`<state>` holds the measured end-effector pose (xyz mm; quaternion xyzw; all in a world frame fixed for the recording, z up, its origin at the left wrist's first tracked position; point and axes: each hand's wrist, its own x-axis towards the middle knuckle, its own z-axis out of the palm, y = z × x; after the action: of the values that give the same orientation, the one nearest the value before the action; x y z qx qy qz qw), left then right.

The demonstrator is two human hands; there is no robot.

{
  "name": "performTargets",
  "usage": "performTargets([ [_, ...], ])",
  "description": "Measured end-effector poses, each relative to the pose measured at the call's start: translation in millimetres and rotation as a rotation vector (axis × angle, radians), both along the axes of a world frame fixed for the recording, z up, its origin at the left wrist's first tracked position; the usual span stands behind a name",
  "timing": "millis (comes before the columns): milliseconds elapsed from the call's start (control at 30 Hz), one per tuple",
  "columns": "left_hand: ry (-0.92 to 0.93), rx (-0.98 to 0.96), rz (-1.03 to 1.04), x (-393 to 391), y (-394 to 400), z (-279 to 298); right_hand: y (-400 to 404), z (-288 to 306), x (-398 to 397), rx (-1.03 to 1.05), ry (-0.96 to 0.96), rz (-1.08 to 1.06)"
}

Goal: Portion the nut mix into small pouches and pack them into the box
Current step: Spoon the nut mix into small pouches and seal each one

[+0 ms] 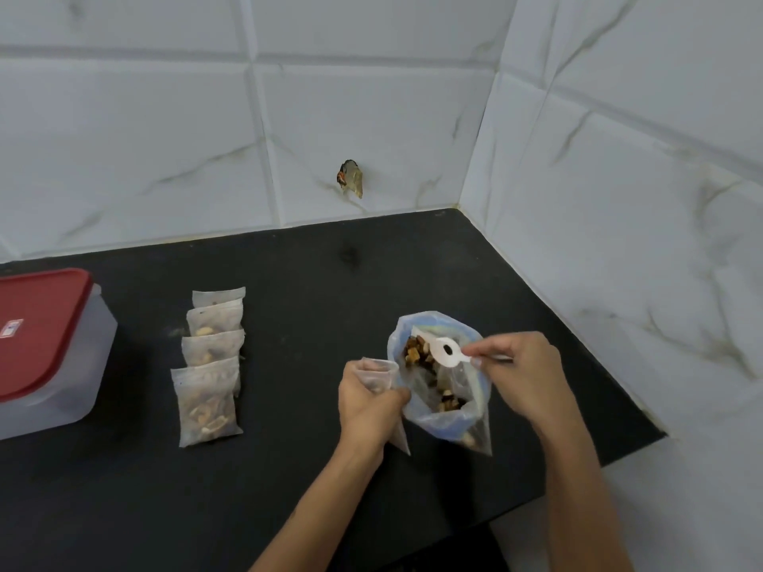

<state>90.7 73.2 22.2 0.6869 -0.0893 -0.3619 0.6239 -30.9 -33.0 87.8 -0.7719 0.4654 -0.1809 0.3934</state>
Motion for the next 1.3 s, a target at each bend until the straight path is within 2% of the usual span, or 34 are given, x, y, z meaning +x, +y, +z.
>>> performTargets([
  [100, -0.142, -0.013, 0.011, 1, 1, 1, 3, -1, -5, 0.002, 0.02, -0.009],
  [167, -0.215, 0.024, -0.003, 1, 2, -1, 3, -7, -6, -0.041, 0.157, -0.043],
  [300, -0.229, 0.05, -0.039, -2, 10, -1, 15, -11, -1, -0.13, 0.37, -0.046],
  [400, -0.158, 0.063, -0.012, -4, 17, 1, 30, 0, 5, -0.269, 0.616, -0.021],
  [433, -0.096, 0.065, 0.001, -5, 18, 1, 36, 4, 7, -0.284, 0.644, -0.015],
  [533, 0.051, 0.085, -0.014, -11, 21, -2, 56, 10, 12, -0.315, 0.526, 0.047],
  [600, 0.078, 0.085, -0.026, -17, 21, -4, 65, 6, 15, -0.281, 0.533, 0.095],
  [800, 0.071, 0.076, -0.067, -28, 14, -9, 54, 1, 27, -0.011, 0.902, 0.046],
  [933, 0.095, 0.089, -0.077, -39, 14, -12, 56, -8, 25, -0.011, 0.942, 0.001],
  [1133, 0.18, 0.073, -0.051, -52, 2, -13, 51, -26, 11, -0.16, 0.802, -0.046],
  [1300, 0.238, 0.061, -0.102, -50, -8, -17, 33, -27, -1, -0.051, 0.702, -0.042],
])
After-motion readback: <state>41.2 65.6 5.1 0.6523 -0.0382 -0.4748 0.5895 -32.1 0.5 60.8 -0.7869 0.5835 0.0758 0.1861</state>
